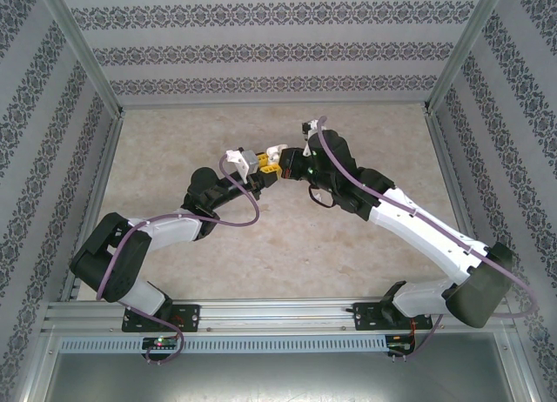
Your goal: Insert the wireless bluetooth earbuds into the charging case
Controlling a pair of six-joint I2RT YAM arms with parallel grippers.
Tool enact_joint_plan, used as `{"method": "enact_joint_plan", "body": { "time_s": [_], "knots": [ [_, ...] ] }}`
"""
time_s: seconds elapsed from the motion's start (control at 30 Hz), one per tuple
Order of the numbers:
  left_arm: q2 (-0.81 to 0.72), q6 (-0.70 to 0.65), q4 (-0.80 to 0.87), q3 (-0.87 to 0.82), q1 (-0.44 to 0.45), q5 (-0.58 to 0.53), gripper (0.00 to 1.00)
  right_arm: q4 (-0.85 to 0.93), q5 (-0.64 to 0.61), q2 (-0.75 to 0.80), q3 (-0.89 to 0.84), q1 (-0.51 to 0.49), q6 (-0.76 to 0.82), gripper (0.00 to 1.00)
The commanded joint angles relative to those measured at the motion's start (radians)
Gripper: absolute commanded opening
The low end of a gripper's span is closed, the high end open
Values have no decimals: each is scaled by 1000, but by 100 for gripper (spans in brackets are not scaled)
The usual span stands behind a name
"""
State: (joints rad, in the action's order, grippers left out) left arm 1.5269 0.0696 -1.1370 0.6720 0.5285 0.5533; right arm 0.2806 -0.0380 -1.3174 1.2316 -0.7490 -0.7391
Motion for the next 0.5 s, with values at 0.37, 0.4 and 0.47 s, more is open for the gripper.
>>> {"method": "enact_joint_plan", "body": {
  "time_s": [0.37,0.4,0.47],
  "knots": [
    [-19,15,-40,29,6,19,0,-24,1,-27,72,-20,-6,0],
    [-21,13,-41,27,6,17,0,-19,-10,-15,69,-17,-2,0],
    [-26,9,-43,21,6,10,0,-16,-45,35,45,1,0,0]
  ]
}}
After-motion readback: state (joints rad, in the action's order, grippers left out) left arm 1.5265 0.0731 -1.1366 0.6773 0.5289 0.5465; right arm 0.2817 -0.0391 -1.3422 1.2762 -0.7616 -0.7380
